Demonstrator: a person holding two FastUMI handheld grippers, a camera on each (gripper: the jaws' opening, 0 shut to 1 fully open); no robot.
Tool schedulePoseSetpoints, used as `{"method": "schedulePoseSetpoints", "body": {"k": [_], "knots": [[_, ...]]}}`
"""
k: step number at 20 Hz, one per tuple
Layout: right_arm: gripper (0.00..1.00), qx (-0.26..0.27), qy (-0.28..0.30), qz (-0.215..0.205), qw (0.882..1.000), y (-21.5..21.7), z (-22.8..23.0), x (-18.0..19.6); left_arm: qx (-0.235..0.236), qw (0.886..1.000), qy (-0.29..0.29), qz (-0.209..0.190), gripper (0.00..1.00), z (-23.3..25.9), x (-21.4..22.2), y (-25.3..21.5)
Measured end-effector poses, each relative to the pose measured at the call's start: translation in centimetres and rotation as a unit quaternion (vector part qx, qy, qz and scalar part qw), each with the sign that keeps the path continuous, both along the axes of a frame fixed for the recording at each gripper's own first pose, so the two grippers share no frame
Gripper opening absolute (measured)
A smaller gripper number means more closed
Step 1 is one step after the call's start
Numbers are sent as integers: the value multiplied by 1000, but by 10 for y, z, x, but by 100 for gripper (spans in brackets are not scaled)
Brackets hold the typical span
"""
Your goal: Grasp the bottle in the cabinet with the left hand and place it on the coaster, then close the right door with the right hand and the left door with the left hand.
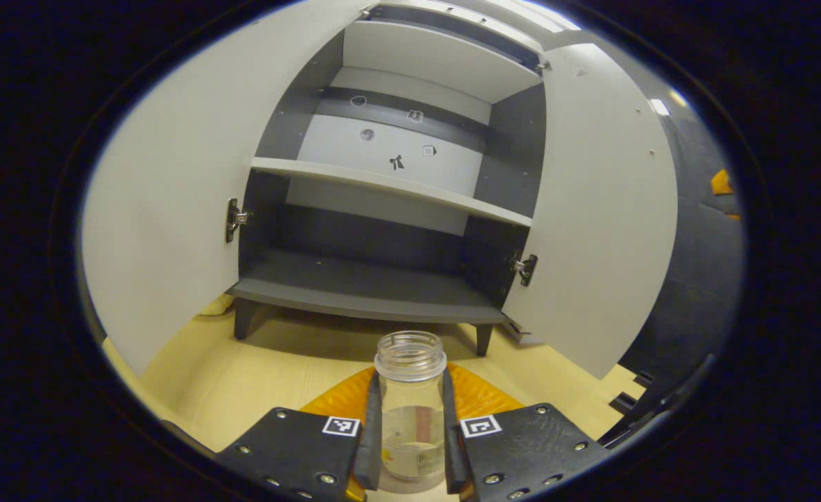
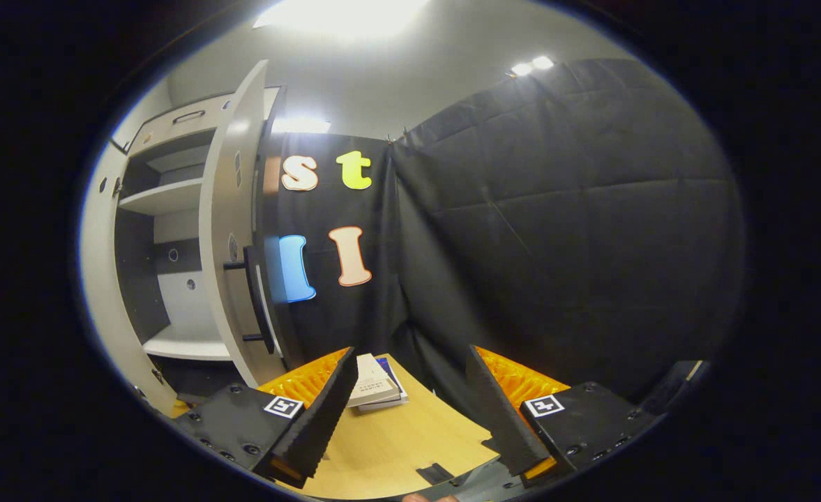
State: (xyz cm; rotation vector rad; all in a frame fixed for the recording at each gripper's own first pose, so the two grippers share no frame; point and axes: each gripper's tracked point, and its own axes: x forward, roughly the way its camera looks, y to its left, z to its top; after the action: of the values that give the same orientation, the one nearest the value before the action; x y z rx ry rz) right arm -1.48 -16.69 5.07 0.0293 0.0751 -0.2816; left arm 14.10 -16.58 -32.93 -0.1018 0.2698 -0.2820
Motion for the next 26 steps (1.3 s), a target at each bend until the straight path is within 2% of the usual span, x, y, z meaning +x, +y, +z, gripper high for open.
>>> {"method": "schedulePoseSetpoints", "body": {"k": [2, 3, 4, 7, 10, 14, 15, 17, 18, 19, 22, 26], "knots": [[99, 11, 4, -13, 1000, -8, -5, 0, 10, 1000, -4, -7, 37, -6, -11, 4], [95, 13, 6, -16, 1000, -7, -6, 0, 8, 1000, 2, -9, 37, -10, -14, 3], [99, 14, 6, -17, 1000, -7, -7, 0, 9, 1000, -9, -8, 38, -6, -15, 4], [99, 21, 11, -16, 1000, -3, -13, 1, 9, 1000, -4, -1, 41, -8, -20, 3], [99, 28, 22, -7, 999, 5, -22, 3, 17, 1000, -2, -13, 41, -11, -30, -3], [99, 60, 24, 7, 998, 16, -20, 1, 26, 999, 8, -27, 55, -17, -40, -11], [99, 61, 23, 7, 998, 15, -21, 0, 28, 999, 11, -25, 56, -16, -41, -10], [99, 62, 28, 4, 998, 12, -22, -2, 38, 999, 9, -3, 74, -13, -44, -2], [95, 66, 32, 1, 997, 11, -23, -2, 42, 999, 4, 7, 85, -9, -46, 3], [99, 71, 34, 0, 997, 10, -24, -3, 38, 999, 3, 6, 89, -5, -48, 4], [99, 71, 34, 10, 997, 15, -20, 7, 5, 1000, 12, -21, 90, 13, -66, -3], [99, 56, 26, 35, 997, 19, -13, 31, 24, 999, -9, -27, 90, 64, -99, 4]]}}
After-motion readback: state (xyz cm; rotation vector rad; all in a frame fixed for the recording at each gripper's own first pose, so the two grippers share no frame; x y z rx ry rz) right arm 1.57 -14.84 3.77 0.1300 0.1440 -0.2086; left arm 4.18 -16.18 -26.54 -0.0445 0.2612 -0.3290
